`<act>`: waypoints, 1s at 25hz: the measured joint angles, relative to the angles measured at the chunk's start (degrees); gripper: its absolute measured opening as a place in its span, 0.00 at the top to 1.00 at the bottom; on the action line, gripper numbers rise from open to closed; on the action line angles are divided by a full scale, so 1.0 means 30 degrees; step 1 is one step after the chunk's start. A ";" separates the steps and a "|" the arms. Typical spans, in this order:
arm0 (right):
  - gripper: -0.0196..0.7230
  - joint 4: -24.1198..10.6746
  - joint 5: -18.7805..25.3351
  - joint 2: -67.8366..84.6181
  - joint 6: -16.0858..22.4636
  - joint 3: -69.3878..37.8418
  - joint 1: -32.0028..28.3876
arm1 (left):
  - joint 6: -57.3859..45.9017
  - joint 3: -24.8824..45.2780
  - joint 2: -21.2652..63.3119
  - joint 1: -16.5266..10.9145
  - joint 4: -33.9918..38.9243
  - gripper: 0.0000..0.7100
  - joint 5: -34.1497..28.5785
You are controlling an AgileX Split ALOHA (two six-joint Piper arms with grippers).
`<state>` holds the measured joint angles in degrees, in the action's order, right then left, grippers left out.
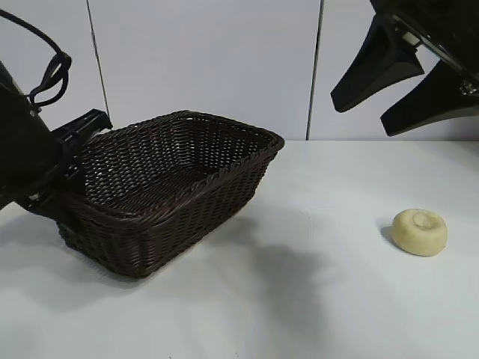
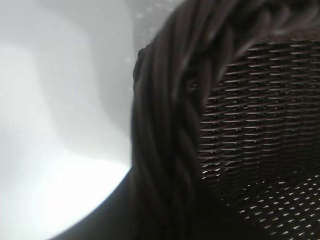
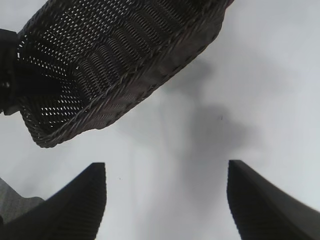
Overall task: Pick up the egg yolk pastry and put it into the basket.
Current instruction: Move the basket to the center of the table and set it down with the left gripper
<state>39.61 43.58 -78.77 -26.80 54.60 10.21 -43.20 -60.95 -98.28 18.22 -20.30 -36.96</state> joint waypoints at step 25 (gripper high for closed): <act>0.30 -0.0015 0.0116 0.0000 0.0000 0.0000 0.0000 | 1.5652 -0.5856 -0.3894 -0.0442 -0.1131 0.86 -0.6157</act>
<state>39.56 43.93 -78.77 -26.80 54.60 10.21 3.76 -78.52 -109.96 16.90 -23.69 -55.43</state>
